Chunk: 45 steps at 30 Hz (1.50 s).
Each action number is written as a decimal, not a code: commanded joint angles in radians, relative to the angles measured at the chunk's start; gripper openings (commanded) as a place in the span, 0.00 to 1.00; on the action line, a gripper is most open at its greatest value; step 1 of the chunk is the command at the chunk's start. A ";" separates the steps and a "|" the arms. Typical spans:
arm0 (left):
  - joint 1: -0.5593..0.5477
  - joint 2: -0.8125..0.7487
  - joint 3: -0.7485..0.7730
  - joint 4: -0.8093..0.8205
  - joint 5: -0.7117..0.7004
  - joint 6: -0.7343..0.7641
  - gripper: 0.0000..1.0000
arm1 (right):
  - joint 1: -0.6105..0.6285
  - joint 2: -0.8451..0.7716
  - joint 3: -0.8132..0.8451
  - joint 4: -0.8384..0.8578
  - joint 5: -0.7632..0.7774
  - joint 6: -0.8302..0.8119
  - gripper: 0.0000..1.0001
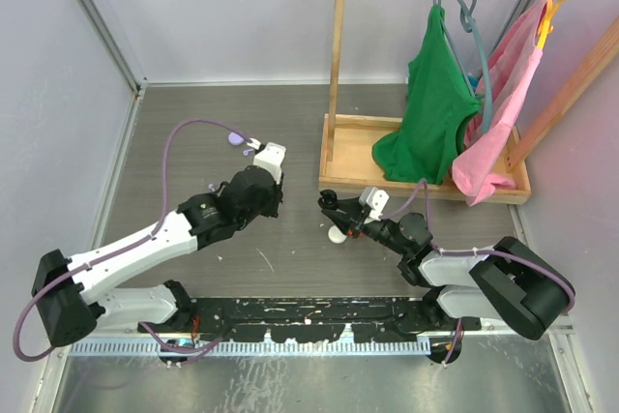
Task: Insert the wireless bluetooth earbuds into the charging case
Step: Pick up the earbud from the center of the board, then place the earbud in the charging case.
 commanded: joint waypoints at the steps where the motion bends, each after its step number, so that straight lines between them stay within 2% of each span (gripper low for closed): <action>1: -0.059 -0.052 0.042 0.168 -0.048 0.158 0.07 | 0.006 0.006 0.035 0.060 -0.021 0.001 0.01; 9: -0.186 -0.051 0.034 0.337 -0.027 0.411 0.07 | 0.007 0.004 0.031 0.075 -0.044 0.001 0.01; 24: -0.287 0.006 -0.008 0.552 0.017 0.670 0.05 | 0.008 -0.021 0.016 0.107 -0.052 0.024 0.01; 30: -0.318 0.038 -0.033 0.610 -0.004 0.728 0.04 | 0.007 -0.031 0.010 0.124 -0.051 0.036 0.01; 45: -0.326 0.082 -0.061 0.653 -0.064 0.750 0.03 | 0.007 -0.047 0.002 0.142 -0.047 0.048 0.01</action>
